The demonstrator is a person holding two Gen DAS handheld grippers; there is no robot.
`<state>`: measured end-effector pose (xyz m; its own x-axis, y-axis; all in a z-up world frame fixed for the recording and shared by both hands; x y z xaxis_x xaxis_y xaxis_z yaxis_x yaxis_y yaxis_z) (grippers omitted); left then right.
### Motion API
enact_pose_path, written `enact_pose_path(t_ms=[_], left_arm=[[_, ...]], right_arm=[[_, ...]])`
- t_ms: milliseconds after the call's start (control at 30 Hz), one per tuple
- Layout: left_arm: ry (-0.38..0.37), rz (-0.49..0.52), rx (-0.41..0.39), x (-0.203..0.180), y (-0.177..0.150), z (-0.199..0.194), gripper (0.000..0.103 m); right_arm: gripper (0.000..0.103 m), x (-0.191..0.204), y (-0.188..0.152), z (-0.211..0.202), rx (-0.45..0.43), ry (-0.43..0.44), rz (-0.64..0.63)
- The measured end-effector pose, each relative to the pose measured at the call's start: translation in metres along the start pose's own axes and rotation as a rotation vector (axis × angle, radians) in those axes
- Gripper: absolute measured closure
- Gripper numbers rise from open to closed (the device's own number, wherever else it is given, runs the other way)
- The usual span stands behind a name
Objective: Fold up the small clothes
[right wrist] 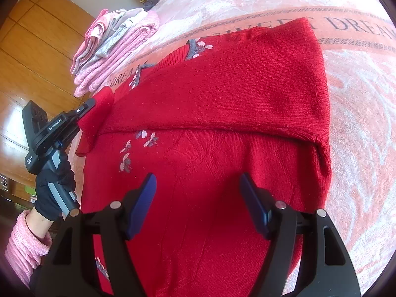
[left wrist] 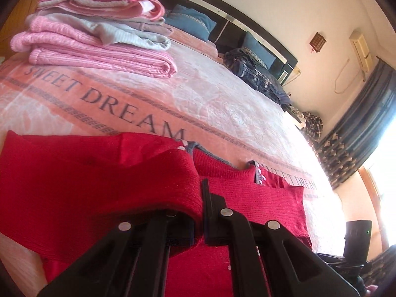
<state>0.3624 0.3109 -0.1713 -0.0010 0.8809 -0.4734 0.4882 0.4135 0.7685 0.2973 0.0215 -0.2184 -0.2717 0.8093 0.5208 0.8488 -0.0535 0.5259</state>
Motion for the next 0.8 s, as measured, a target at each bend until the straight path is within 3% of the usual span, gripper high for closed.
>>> enact_pose_path(t_ms=[100, 167, 200, 333, 400, 433, 467, 600, 700, 800], left_arm=[[-0.046, 0.038, 0.110, -0.021, -0.028, 0.019, 0.094], [-0.072, 0.033, 0.186, -0.028, -0.050, 0.027, 0.074], [-0.089, 0.032, 0.225, -0.032, -0.060, 0.029, 0.071], [-0.144, 0.118, 0.249, -0.046, -0.062, 0.017, 0.062], [-0.176, 0.096, 0.240, -0.048, -0.052, 0.004, 0.058], [-0.184, 0.080, 0.241, -0.046, -0.047, -0.003, 0.048], [-0.175, 0.065, 0.252, -0.042, -0.043, -0.009, 0.040], [-0.006, 0.021, 0.281, 0.007, -0.029, -0.032, 0.040], [0.062, -0.116, 0.231, 0.062, -0.012, -0.052, 0.041], [0.196, -0.083, 0.167, 0.113, 0.004, -0.064, 0.041]], right_arm=[[0.033, -0.002, 0.000, -0.001, 0.001, 0.003, 0.004], [0.033, -0.002, 0.000, -0.001, 0.002, 0.005, 0.005], [0.033, -0.003, 0.001, 0.000, 0.003, 0.005, 0.007], [0.033, -0.002, 0.003, 0.001, 0.002, -0.005, 0.015], [0.033, 0.000, 0.007, 0.002, -0.002, -0.011, 0.019], [0.033, 0.001, 0.010, 0.003, -0.006, -0.016, 0.020], [0.033, 0.002, 0.013, 0.003, -0.013, -0.021, 0.022], [0.032, 0.019, 0.025, 0.012, -0.010, -0.029, 0.013], [0.033, 0.043, 0.030, 0.031, 0.040, -0.034, -0.001], [0.033, 0.083, 0.034, 0.057, 0.100, 0.016, -0.022]])
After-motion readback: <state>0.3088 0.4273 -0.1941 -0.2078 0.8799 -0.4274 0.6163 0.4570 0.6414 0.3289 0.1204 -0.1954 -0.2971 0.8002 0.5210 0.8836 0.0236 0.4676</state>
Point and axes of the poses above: each gripper's, at about its wrist camera, not at the fingertips, and z roughly the way its jaws point, x to its left, y to its top, the point moved 8 cm from there along z, roughly the way its jaws point, and after that the axes turned 14 degrees about -x, right-handed, at the moved point
